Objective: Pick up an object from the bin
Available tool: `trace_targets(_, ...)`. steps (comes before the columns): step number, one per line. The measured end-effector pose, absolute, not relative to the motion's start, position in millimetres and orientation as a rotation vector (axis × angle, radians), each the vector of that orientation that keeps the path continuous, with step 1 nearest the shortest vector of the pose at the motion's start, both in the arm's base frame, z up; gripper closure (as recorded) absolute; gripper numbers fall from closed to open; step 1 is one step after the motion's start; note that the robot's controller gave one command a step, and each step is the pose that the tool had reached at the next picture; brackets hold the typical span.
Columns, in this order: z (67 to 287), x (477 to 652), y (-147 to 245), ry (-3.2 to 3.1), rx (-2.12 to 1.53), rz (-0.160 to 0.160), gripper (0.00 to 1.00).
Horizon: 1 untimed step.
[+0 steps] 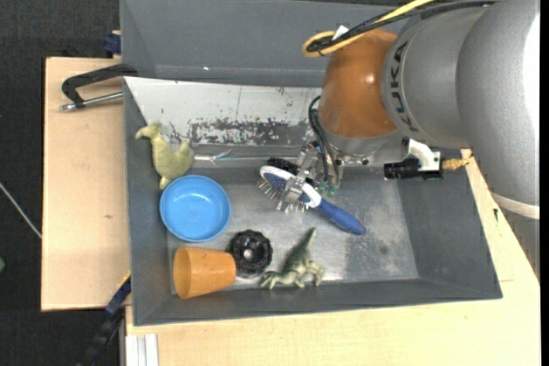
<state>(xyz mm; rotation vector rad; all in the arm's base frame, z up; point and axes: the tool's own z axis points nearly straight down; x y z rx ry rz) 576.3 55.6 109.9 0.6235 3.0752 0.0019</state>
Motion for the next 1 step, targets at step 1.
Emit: trace_targets(1,173.9,578.5,56.7,3.070,0.619,0.006,1.00)
